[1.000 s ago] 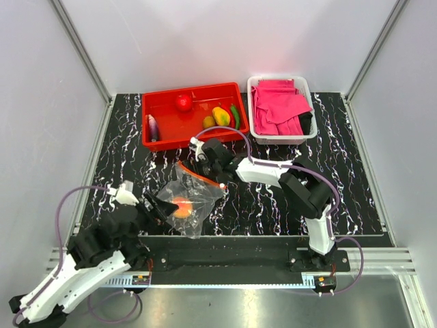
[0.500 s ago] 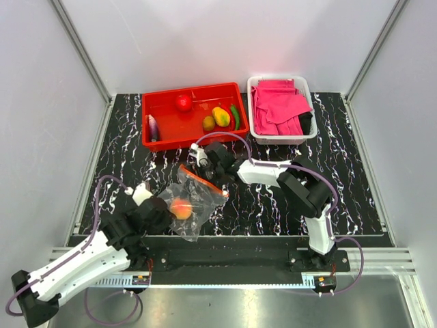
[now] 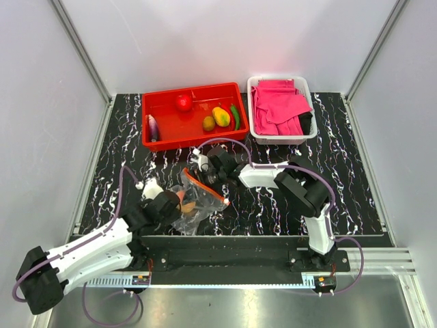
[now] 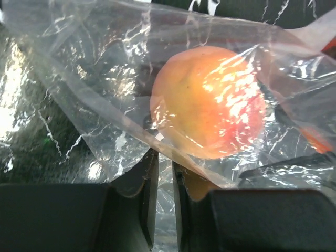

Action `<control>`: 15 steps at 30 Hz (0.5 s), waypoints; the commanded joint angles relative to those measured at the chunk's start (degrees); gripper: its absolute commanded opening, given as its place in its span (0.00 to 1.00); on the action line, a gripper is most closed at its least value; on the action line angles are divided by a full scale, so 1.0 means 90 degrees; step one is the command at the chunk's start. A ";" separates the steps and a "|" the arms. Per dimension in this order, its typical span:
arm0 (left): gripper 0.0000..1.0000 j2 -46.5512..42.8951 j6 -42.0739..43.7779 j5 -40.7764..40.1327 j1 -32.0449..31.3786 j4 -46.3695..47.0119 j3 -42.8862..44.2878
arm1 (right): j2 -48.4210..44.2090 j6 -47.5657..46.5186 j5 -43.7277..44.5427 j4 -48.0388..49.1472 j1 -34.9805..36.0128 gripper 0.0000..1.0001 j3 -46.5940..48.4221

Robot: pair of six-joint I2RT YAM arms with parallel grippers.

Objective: Open the zip-top bag and remove the fake food

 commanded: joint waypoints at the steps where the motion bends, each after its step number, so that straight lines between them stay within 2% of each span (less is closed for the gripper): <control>1: 0.19 0.0115 0.0289 -0.0101 0.0054 0.0891 0.0093 | 0.0300 0.0290 0.0028 0.0484 0.0037 1.00 0.0305; 6: 0.19 0.0281 0.0338 0.0319 0.0054 0.1478 -0.0180 | 0.0506 0.0340 0.0359 0.0494 0.0086 1.00 0.0539; 11: 0.15 0.0106 0.0318 0.0340 0.0054 0.1479 -0.0239 | 0.0623 0.0116 0.0945 0.0172 0.0086 0.98 0.0715; 13: 0.14 0.0008 0.0260 0.0310 0.0054 0.1392 -0.0249 | 0.0614 0.0038 0.1246 -0.0003 0.0086 0.92 0.0822; 14: 0.14 -0.0118 0.0250 0.0252 0.0054 0.1343 -0.0240 | 0.0565 -0.0021 0.1355 -0.0091 0.0086 0.80 0.0823; 15: 0.13 -0.0187 0.0211 0.0213 0.0054 0.1227 -0.0240 | 0.0517 -0.0099 0.1453 -0.0188 0.0086 0.72 0.0803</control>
